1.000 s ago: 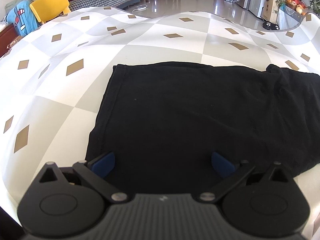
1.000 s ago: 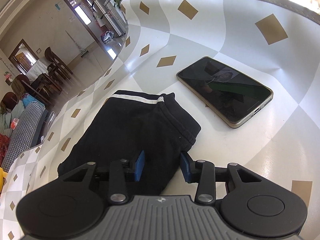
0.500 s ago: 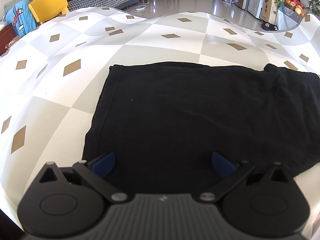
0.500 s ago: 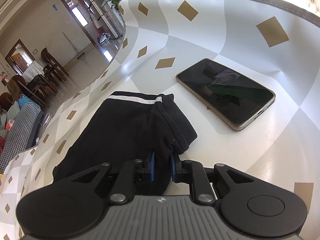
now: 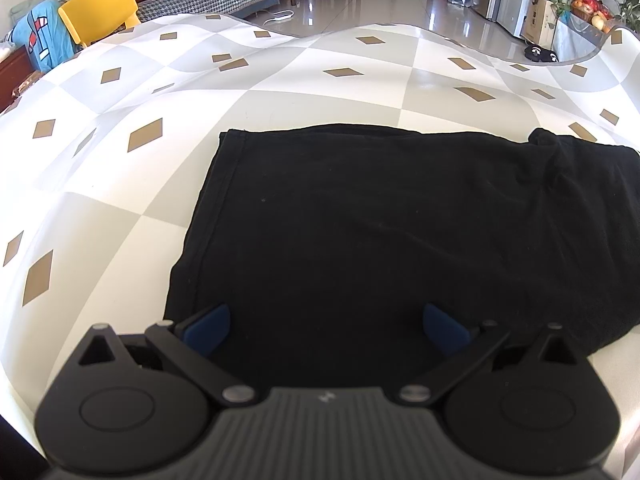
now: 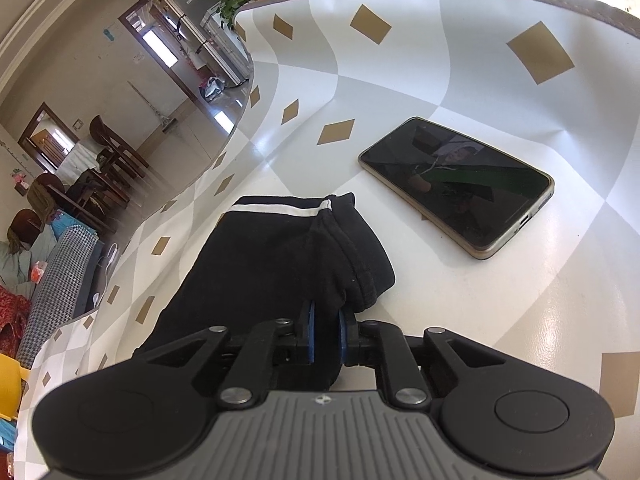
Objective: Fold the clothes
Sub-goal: 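Close the right tool on the striped shirt end beside the phone, then lift the gripped striped shirt end with the right tool and fold it over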
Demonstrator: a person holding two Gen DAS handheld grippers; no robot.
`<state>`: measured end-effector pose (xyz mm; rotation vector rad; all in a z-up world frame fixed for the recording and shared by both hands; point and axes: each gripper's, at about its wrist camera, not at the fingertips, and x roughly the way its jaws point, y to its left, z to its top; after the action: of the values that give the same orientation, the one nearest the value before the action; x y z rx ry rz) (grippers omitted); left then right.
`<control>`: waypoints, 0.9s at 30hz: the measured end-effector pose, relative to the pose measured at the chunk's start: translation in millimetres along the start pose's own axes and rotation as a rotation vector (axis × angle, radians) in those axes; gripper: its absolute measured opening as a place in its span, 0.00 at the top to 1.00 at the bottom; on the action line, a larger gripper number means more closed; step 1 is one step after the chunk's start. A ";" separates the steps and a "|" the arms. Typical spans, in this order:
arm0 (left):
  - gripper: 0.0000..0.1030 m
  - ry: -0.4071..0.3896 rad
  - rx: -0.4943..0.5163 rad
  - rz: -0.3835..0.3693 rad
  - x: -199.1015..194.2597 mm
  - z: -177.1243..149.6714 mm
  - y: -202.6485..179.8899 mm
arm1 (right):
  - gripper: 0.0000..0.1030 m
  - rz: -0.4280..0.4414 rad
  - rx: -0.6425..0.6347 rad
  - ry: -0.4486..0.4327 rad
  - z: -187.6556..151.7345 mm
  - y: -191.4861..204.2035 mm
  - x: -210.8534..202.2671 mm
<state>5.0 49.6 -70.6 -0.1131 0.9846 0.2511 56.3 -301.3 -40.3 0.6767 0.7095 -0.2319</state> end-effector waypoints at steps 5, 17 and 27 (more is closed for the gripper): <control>0.00 -0.001 0.000 0.001 0.4 -0.3 -0.1 | 0.79 -0.002 0.060 0.029 -2.3 -4.9 2.6; 0.00 -0.005 0.002 0.000 0.6 -1.2 -0.6 | 0.84 -0.011 0.002 0.015 -4.8 4.4 10.7; 0.00 -0.007 0.006 -0.005 -0.3 -1.3 0.1 | 0.89 0.049 -0.057 -0.008 -2.9 18.5 1.5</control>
<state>3.7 49.4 -71.0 -0.1087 0.9781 0.2439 63.5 -285.2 -33.8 0.6378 0.6887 -0.1691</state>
